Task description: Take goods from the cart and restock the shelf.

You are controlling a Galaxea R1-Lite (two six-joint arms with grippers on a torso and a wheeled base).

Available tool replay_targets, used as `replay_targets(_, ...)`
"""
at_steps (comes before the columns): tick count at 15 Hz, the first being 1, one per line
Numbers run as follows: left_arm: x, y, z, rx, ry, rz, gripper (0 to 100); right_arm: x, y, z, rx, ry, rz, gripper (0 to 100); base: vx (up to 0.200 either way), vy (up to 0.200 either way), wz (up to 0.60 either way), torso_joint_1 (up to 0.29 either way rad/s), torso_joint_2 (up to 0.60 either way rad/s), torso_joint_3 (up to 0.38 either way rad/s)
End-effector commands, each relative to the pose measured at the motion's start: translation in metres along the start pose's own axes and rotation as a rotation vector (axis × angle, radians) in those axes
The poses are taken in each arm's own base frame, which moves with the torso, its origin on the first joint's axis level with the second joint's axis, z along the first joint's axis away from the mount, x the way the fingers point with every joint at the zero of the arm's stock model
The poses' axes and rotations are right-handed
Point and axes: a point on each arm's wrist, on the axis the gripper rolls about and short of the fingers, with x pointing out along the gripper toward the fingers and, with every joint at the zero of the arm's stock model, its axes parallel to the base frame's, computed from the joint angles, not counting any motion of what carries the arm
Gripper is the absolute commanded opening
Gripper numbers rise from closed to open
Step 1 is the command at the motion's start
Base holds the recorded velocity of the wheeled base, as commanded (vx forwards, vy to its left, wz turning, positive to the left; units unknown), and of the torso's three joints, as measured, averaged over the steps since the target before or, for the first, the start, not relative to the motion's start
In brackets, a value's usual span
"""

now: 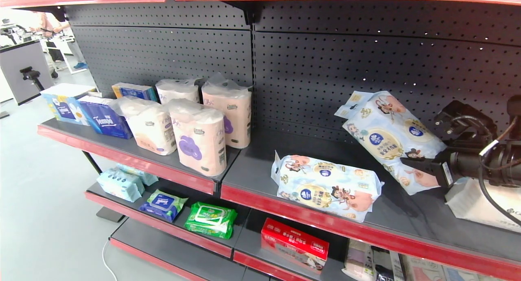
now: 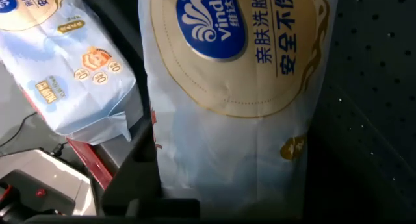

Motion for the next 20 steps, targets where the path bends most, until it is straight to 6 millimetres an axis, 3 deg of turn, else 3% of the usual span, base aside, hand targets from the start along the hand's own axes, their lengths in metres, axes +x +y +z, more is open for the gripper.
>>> replay_targets(1,-0.002,0.000,-0.001,0.000,-0.021,-0.003,100,0.014,-0.003,-0.002,0.003,0.023,0.017,0,0.000,0.000,0.00,0.000,0.00,0.000)
replay_targets(9,-0.002,0.000,-0.001,0.000,-0.021,-0.003,100,0.042,-0.006,0.010,-0.045,-0.022,0.109,0,0.000,0.000,0.00,0.000,0.00,0.000)
replay_targets(17,-0.002,0.000,-0.001,0.000,-0.021,-0.003,100,0.069,-0.016,0.002,-0.176,-0.089,0.245,0,0.000,0.000,0.00,0.000,0.00,0.000)
replay_targets(20,-0.002,0.000,-0.001,0.000,-0.021,-0.003,100,0.088,-0.025,0.000,-0.250,-0.121,0.278,0,0.000,0.000,0.00,0.000,0.00,0.000)
